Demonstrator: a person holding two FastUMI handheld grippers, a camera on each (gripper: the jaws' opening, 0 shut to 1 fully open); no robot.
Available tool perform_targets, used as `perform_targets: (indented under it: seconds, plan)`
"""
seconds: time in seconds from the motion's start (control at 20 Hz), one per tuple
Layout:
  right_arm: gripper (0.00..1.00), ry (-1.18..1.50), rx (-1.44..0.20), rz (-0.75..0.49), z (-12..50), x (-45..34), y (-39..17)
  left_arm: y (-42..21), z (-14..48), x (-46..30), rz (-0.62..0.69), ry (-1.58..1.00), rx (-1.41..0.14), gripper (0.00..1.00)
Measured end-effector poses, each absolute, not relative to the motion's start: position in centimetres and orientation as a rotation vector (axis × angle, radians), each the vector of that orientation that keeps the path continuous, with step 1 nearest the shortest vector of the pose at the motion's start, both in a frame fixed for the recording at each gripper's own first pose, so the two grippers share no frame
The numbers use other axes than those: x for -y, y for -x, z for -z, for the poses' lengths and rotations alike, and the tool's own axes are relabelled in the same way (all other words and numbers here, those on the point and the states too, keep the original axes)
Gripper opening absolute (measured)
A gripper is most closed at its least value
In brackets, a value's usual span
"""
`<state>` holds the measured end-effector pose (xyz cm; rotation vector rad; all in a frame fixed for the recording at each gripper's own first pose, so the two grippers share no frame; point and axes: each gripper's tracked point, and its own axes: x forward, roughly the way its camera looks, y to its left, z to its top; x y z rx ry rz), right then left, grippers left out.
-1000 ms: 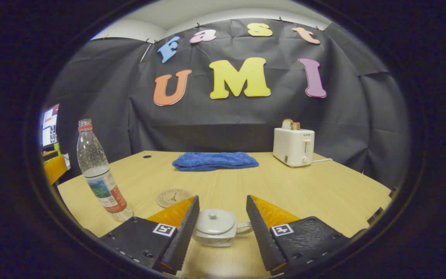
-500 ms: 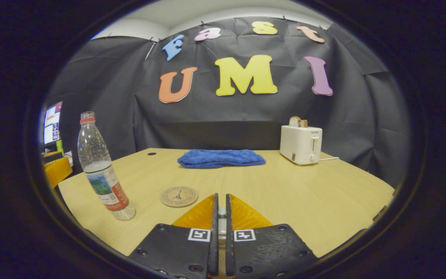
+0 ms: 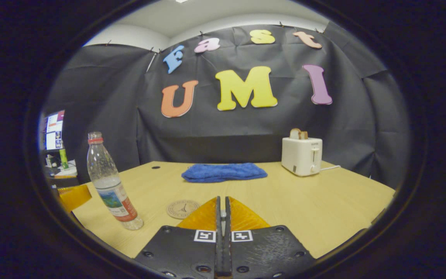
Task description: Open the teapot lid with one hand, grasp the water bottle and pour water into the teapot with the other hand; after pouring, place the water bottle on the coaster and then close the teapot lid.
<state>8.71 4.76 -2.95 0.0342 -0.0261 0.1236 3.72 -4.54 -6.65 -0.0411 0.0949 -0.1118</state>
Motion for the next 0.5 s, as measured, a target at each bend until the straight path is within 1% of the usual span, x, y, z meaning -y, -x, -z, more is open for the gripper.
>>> perform_targets:
  seconds: [0.1, 0.4, 0.5]
  plan:
    - [0.00, -0.025, 0.053, -0.112, 1.9, -4.3, -8.1, -4.1, 7.3, 4.9, 0.122, 0.048, -0.102, 0.98]
    - [0.00, -0.007, 0.036, -0.091, 1.7, -2.5, -6.4, -6.5, 8.1, 5.5, 0.128, 0.078, -0.101, 0.98]
    - [0.00, 0.003, 0.029, -0.079, 2.0, -1.8, -6.2, -7.3, 8.1, 6.9, 0.177, 0.101, -0.105, 0.98]
